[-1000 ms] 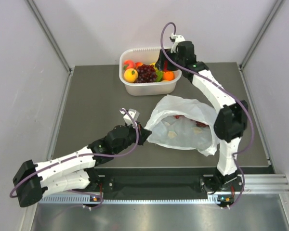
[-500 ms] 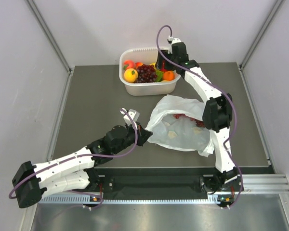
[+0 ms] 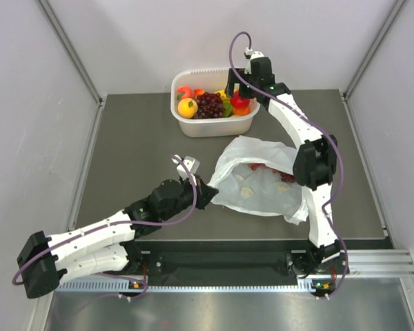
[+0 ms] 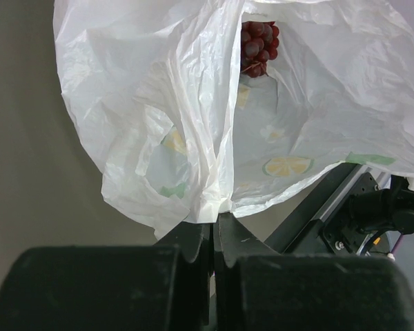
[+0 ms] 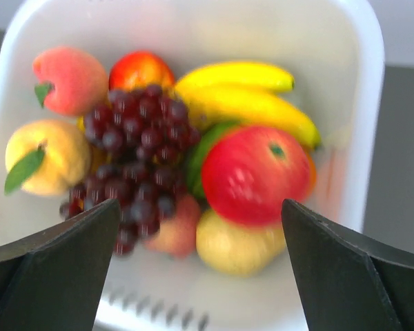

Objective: Untie the knot of the plastic bag and take out the fruit

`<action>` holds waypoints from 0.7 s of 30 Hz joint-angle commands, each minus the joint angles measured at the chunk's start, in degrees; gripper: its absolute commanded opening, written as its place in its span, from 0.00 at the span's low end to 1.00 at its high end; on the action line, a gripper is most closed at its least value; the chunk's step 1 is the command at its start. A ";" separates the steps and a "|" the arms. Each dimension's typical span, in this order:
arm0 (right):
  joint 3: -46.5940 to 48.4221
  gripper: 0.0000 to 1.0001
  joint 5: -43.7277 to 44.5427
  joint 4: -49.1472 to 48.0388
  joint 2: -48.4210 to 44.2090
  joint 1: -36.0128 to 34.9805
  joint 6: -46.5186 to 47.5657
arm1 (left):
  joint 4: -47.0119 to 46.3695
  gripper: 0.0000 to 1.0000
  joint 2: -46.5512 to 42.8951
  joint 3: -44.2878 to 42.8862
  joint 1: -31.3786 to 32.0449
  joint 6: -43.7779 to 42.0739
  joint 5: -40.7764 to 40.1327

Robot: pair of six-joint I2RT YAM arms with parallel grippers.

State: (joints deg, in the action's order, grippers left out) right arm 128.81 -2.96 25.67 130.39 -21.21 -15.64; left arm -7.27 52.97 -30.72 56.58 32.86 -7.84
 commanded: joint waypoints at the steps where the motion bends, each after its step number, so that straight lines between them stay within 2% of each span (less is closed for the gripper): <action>1: -6.79 1.00 -1.43 -2.63 -16.97 0.82 0.43 | -1.52 0.00 -1.20 -3.20 -0.06 -0.43 1.50; 2: -14.22 1.00 -1.61 -6.04 -20.58 0.82 0.52 | -1.52 0.00 -0.85 -4.16 -0.06 -0.52 2.64; 5: -25.75 1.00 -2.75 -7.31 -33.33 0.73 1.31 | -2.22 0.00 0.37 -5.92 0.20 -0.87 4.92; 13: -47.49 0.99 -5.02 -1.06 -61.01 0.56 3.77 | -5.30 0.00 5.82 -9.35 0.81 -0.87 10.03; 16: -55.41 0.92 -7.58 2.09 -71.57 0.38 4.39 | -6.53 0.00 8.11 -10.67 1.08 -0.43 11.61; 20: -60.60 0.59 -14.86 10.17 -79.84 -0.58 7.20 | -7.58 0.00 9.69 -12.08 1.43 -0.34 12.23; 21: -61.13 0.40 -16.36 12.19 -82.03 -1.02 7.55 | -8.11 0.00 9.87 -12.43 1.43 -0.34 12.23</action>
State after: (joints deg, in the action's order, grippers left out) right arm 69.58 -12.80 30.61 51.29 -21.39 -10.13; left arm -10.07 62.61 -39.68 57.65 32.86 2.57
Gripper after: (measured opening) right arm 0.525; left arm 0.016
